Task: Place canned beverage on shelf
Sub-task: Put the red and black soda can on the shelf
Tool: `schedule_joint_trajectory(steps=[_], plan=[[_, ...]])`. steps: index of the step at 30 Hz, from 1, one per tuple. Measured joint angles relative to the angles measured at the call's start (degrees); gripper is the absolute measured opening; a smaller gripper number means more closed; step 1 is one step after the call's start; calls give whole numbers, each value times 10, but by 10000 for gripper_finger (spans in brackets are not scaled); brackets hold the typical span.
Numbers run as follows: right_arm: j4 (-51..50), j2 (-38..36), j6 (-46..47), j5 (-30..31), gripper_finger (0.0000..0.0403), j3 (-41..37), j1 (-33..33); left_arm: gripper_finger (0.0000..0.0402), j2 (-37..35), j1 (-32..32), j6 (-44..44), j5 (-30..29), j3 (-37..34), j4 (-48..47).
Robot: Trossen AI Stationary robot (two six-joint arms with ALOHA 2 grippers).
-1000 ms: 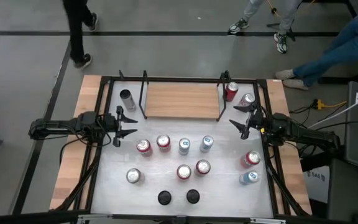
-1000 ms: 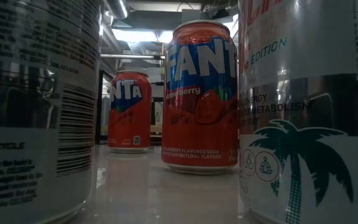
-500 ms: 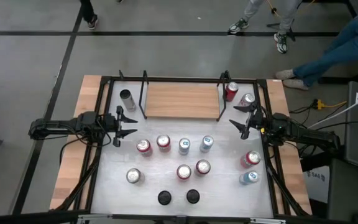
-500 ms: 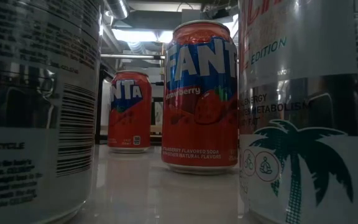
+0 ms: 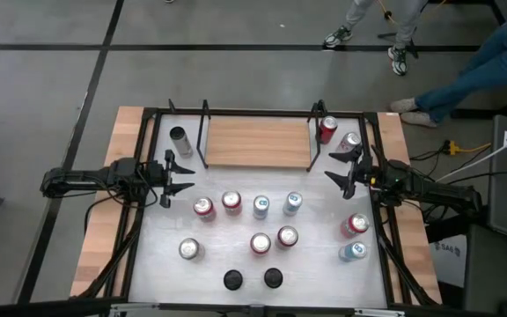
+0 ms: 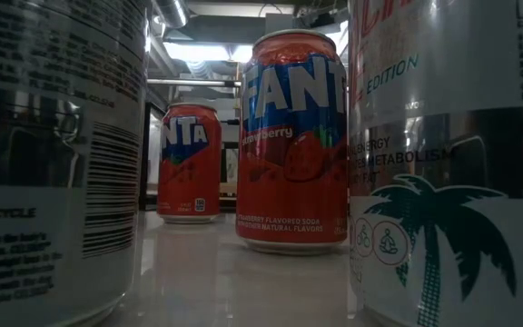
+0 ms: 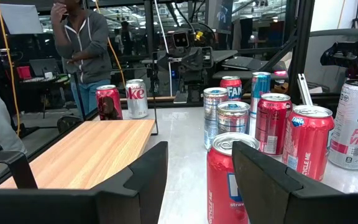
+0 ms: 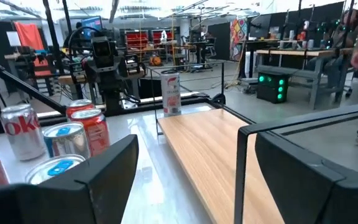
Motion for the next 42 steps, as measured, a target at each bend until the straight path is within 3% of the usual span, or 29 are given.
schedule_joint_trajectory(steps=[22,29,33,38,42], plan=[[44,0,41,14,317,0,0,174,0,0,0,0,0,0],[77,0,125,15,317,0,0,174,0,0,0,0,0,0],[123,0,128,15,317,0,0,174,0,0,-1,0,0,0],[103,4,123,45,317,43,0,174,0,0,-2,0,0,0],[18,31,110,85,317,115,0,174,0,0,-2,-1,0,0]])
